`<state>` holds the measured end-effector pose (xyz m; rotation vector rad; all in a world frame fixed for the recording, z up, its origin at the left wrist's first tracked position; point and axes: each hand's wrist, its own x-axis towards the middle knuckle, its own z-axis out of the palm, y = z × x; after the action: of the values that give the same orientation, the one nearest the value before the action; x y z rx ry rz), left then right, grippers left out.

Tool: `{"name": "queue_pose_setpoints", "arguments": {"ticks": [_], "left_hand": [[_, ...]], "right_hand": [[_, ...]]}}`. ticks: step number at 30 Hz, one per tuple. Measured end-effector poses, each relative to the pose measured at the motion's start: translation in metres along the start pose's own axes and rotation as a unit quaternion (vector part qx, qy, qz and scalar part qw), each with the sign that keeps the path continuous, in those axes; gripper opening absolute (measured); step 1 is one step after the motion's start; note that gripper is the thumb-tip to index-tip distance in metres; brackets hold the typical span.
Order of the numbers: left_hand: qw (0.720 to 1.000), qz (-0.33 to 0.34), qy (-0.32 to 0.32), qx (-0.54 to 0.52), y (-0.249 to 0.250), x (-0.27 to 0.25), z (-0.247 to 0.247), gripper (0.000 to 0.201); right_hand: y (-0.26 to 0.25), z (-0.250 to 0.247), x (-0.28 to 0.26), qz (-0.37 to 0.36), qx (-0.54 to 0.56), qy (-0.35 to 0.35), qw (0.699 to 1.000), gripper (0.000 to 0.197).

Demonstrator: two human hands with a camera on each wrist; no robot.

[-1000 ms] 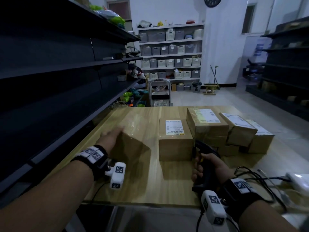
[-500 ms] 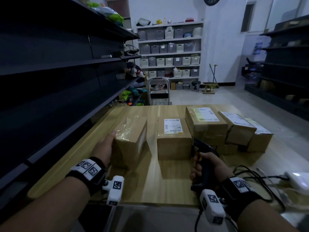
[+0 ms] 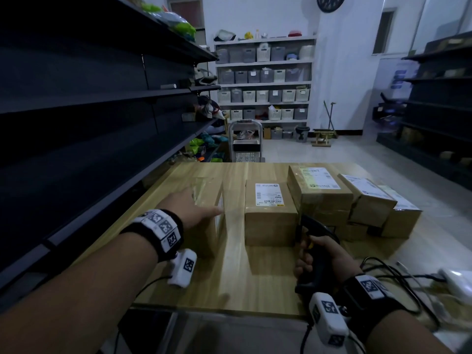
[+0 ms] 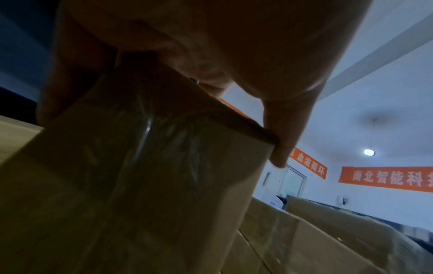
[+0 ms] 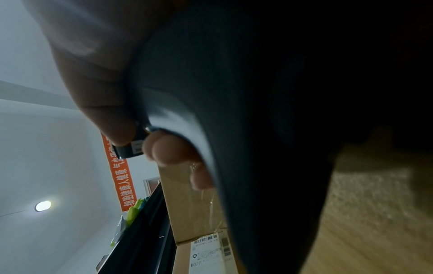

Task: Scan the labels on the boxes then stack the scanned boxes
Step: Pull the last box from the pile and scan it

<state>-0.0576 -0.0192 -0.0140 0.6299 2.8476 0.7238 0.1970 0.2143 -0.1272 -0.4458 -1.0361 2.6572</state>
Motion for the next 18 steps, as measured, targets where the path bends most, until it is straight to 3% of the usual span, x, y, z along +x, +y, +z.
{"name": "queue_pose_setpoints", "arguments": {"ticks": [4,7,12,18], "left_hand": [[0.989,-0.053,-0.006,-0.141,-0.013,0.009,-0.018,0.103],[0.938,-0.071,0.055,-0.335,-0.038,0.007,-0.018,0.073],[0.848,-0.071,0.097,-0.517,-0.062,-0.002,0.012,0.075],[0.77,-0.107,0.014,-0.628,-0.07,0.009,0.052,0.089]], "right_hand": [[-0.001,0.0,-0.001,0.003,-0.005,0.001,1.0,0.049],[-0.001,0.0,0.001,0.008,-0.008,0.002,1.0,0.051],[-0.002,-0.001,0.001,0.009,0.005,0.002,1.0,0.049],[-0.003,0.001,0.001,0.003,-0.004,0.007,1.0,0.054]]}}
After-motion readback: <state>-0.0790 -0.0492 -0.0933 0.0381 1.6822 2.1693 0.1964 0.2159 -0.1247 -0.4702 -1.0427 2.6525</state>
